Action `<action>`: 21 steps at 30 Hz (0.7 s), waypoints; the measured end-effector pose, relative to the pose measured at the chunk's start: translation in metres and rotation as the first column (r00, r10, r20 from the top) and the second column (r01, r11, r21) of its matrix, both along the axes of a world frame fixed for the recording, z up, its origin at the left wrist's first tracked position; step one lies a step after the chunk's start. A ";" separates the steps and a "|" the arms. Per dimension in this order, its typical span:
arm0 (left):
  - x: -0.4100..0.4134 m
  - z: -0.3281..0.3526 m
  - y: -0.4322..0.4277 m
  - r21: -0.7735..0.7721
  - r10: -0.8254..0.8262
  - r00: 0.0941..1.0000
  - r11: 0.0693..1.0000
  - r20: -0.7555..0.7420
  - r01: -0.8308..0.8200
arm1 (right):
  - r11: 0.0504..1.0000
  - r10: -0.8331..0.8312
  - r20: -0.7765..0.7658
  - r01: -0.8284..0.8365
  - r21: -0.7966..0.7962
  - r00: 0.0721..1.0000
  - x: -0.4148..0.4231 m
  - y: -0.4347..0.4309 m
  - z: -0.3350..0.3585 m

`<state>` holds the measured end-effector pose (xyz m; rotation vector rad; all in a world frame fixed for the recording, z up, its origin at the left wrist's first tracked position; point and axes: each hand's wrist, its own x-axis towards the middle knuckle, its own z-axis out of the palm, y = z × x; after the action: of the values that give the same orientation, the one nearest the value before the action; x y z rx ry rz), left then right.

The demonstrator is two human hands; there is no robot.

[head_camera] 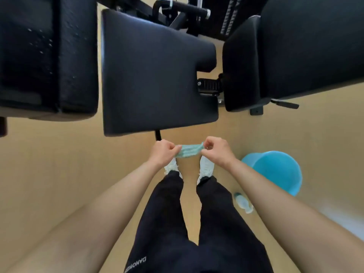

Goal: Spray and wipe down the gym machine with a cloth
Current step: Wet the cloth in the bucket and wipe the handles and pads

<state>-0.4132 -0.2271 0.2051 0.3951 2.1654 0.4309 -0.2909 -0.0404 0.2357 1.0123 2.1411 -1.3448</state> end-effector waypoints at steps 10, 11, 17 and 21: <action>0.010 -0.051 -0.004 -0.245 -0.567 0.752 0.824 -0.336 0.511 | 0.874 0.384 -0.103 -0.325 0.362 0.918 0.007 -0.026 -0.081; 0.010 -0.055 -0.003 -0.244 -0.606 0.722 0.796 -0.334 0.555 | 0.872 0.420 -0.125 -0.361 0.330 0.899 0.002 -0.031 -0.089; 0.006 -0.072 0.010 -0.258 -0.736 0.610 0.675 -0.295 0.691 | 0.725 0.646 -0.073 -0.581 0.369 0.760 -0.015 -0.047 -0.135; 0.009 -0.078 0.021 -0.255 -0.761 0.586 0.646 -0.277 0.719 | 0.696 0.665 -0.049 -0.596 0.400 0.745 -0.005 -0.034 -0.145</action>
<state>-0.4039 -0.2059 0.1268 1.3473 2.1047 -0.2815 -0.2961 -0.0746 0.0910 0.1668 2.5981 -0.7348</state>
